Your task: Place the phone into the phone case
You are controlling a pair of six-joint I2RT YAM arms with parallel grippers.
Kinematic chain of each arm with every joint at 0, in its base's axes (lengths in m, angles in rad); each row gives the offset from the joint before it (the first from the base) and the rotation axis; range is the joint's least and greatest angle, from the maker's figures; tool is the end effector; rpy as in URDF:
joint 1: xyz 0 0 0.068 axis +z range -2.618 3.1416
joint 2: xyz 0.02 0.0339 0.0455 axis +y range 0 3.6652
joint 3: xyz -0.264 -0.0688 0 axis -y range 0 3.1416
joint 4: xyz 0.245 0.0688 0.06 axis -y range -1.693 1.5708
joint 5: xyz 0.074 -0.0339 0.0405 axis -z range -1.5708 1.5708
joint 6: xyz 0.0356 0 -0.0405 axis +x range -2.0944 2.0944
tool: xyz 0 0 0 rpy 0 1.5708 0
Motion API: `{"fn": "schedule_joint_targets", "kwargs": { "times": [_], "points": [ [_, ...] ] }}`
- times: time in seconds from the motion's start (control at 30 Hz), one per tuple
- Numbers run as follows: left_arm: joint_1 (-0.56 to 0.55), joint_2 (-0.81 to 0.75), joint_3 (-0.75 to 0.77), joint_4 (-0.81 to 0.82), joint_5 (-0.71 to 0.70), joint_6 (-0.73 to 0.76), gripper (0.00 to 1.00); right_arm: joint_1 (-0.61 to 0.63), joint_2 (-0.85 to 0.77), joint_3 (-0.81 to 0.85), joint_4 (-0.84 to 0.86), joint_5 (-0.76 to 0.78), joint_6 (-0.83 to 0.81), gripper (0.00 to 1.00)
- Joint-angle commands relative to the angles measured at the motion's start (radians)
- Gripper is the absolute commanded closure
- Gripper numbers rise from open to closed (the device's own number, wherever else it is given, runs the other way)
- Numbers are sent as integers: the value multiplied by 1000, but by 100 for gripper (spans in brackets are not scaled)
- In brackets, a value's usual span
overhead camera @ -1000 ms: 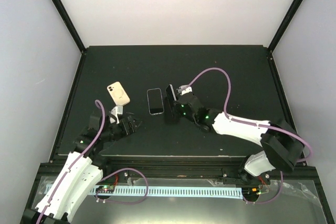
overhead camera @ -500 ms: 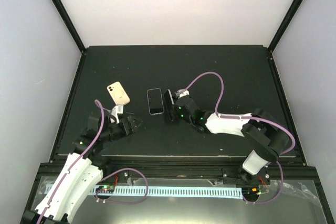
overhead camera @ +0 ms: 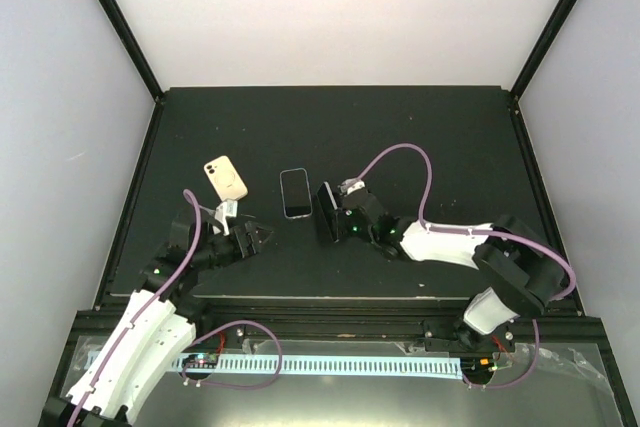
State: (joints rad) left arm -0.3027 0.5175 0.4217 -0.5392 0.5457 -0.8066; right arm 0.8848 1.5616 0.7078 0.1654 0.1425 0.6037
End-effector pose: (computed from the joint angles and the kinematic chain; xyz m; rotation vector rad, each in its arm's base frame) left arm 0.1131 -0.0547 0.2184 -0.2639 2.3579 -1.1840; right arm 0.1991 0.2352 0.1628 -0.2485 2.3166 0.6227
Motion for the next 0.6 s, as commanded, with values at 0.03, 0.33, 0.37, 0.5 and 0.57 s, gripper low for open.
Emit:
{"fn": "schedule_joint_targets", "kwargs": {
  "times": [0.03,0.33,0.37,0.5,0.57],
  "points": [
    [-11,15,-6,40,10,-2,13,-4,-65,-23,-53,-82,18,99],
    [-33,57,-18,80,9,-9,14,-2,-161,-121,-123,-199,93,99],
    [-39,62,-22,88,11,-14,15,-2,-169,-132,-127,-211,106,99],
    [-72,81,-55,156,13,-49,16,-1,-216,-160,-132,-242,141,99],
    [-92,100,-62,184,8,-60,17,-2,-230,-158,-135,-253,154,99]
  ]
}}
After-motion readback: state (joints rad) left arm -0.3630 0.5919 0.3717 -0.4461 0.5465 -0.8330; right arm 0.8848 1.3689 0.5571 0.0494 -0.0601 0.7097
